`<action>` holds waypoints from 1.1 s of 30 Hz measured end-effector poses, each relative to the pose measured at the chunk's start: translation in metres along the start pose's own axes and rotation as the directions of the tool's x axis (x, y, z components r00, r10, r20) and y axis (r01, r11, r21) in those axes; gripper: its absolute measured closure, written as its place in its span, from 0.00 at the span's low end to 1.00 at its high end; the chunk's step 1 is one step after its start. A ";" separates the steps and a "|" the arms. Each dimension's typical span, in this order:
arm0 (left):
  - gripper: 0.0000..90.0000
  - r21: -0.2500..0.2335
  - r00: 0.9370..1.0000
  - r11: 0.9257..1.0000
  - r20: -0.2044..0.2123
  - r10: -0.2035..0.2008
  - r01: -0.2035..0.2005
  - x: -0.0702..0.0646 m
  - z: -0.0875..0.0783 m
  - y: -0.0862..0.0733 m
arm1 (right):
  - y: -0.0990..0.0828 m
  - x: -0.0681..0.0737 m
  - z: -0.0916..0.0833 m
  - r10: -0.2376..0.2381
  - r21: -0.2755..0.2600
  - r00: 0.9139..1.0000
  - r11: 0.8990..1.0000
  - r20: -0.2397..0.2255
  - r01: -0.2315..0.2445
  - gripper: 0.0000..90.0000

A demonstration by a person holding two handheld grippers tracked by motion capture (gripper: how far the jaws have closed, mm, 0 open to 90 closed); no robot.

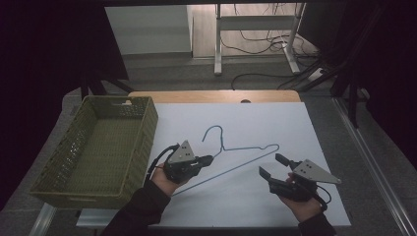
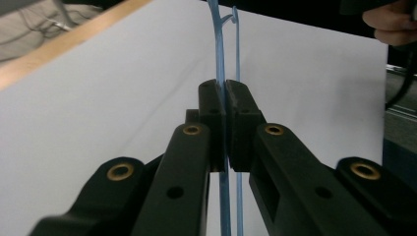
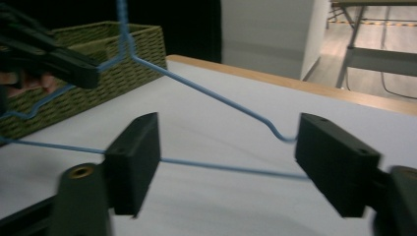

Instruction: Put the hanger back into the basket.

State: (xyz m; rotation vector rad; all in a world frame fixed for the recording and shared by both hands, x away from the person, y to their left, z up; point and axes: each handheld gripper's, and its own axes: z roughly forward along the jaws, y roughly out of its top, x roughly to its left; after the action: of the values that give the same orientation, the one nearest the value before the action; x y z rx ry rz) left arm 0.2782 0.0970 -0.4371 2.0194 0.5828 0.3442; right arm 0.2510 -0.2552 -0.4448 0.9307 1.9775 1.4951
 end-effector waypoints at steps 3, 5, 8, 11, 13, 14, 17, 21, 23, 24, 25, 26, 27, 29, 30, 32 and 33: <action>0.97 -0.017 1.000 1.000 -0.008 0.003 -0.003 -0.001 -0.010 0.006 | 0.000 -0.008 -0.004 0.044 0.006 0.999 0.999 0.021 -0.044 0.13; 0.97 -0.028 1.000 1.000 -0.026 0.012 -0.012 -0.002 -0.017 0.010 | -0.001 -0.012 -0.007 0.057 -0.001 0.998 0.998 0.037 -0.057 0.09; 0.97 -0.049 0.999 0.999 -0.042 0.015 -0.018 -0.003 -0.030 0.018 | -0.003 -0.018 -0.010 0.082 -0.001 0.996 0.997 0.042 -0.082 0.05; 0.97 -0.070 0.998 0.997 -0.062 0.012 -0.016 -0.002 -0.044 0.024 | -0.004 -0.021 -0.015 0.081 -0.006 0.995 0.997 0.052 -0.081 0.05; 0.97 -0.078 0.997 0.997 -0.074 0.011 -0.017 0.000 -0.051 0.026 | -0.004 -0.021 -0.016 0.080 -0.004 0.995 0.997 0.054 -0.079 0.05; 0.97 -0.098 0.996 0.995 -0.085 -0.001 -0.007 0.003 -0.062 0.030 | -0.005 -0.022 -0.018 0.082 -0.006 0.995 0.997 0.055 -0.082 0.05; 0.97 -0.118 0.994 0.993 -0.104 -0.014 0.002 0.008 -0.080 0.034 | -0.006 -0.024 -0.019 0.084 -0.002 0.994 0.996 0.066 -0.084 0.05; 0.97 -0.136 0.992 0.991 -0.124 -0.031 0.014 0.016 -0.101 0.036 | -0.008 -0.027 -0.019 0.098 0.008 0.992 0.995 0.076 -0.099 0.03; 0.97 -0.137 0.992 0.990 -0.124 -0.039 0.021 0.020 -0.111 0.037 | -0.009 -0.027 -0.018 0.097 0.012 0.992 0.995 0.077 -0.098 0.03; 0.97 -0.137 0.991 0.990 -0.126 -0.047 0.030 0.022 -0.117 0.037 | -0.009 -0.027 -0.018 0.097 0.015 0.992 0.995 0.076 -0.098 0.03; 0.97 -0.138 0.991 0.990 -0.121 -0.056 0.039 0.026 -0.122 0.037 | -0.009 -0.027 -0.018 0.097 0.015 0.992 0.995 0.078 -0.098 0.03; 0.97 -0.142 0.990 0.989 -0.122 -0.067 0.049 0.029 -0.128 0.037 | -0.010 -0.027 -0.017 0.096 0.016 0.992 0.995 0.081 -0.097 0.03; 0.97 -0.140 0.989 0.989 -0.126 -0.073 0.055 0.032 -0.133 0.036 | -0.010 -0.027 -0.017 0.094 0.019 0.992 0.995 0.083 -0.095 0.04; 0.97 -0.146 0.989 0.988 -0.126 -0.078 0.059 0.036 -0.139 0.036 | -0.010 -0.027 -0.017 0.090 0.019 0.992 0.996 0.084 -0.092 0.04; 0.97 -0.153 0.986 0.985 -0.133 -0.099 0.078 0.043 -0.150 0.034 | -0.011 -0.028 -0.017 0.087 0.025 0.993 0.996 0.084 -0.090 0.04; 0.97 -0.163 0.982 0.982 -0.143 -0.121 0.097 0.050 -0.160 0.031 | -0.011 -0.028 -0.016 0.089 0.026 0.993 0.995 0.084 -0.091 0.04; 0.97 -0.163 0.982 0.982 -0.143 -0.121 0.097 0.050 -0.160 0.031 | -0.011 -0.028 -0.016 0.089 0.026 0.993 0.995 0.084 -0.091 0.04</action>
State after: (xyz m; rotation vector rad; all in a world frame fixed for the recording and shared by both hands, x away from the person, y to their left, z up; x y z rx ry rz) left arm 0.2532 0.2289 -0.3316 1.8140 0.7364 0.4667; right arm 0.2548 -0.2887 -0.4512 1.0899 1.9267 1.4542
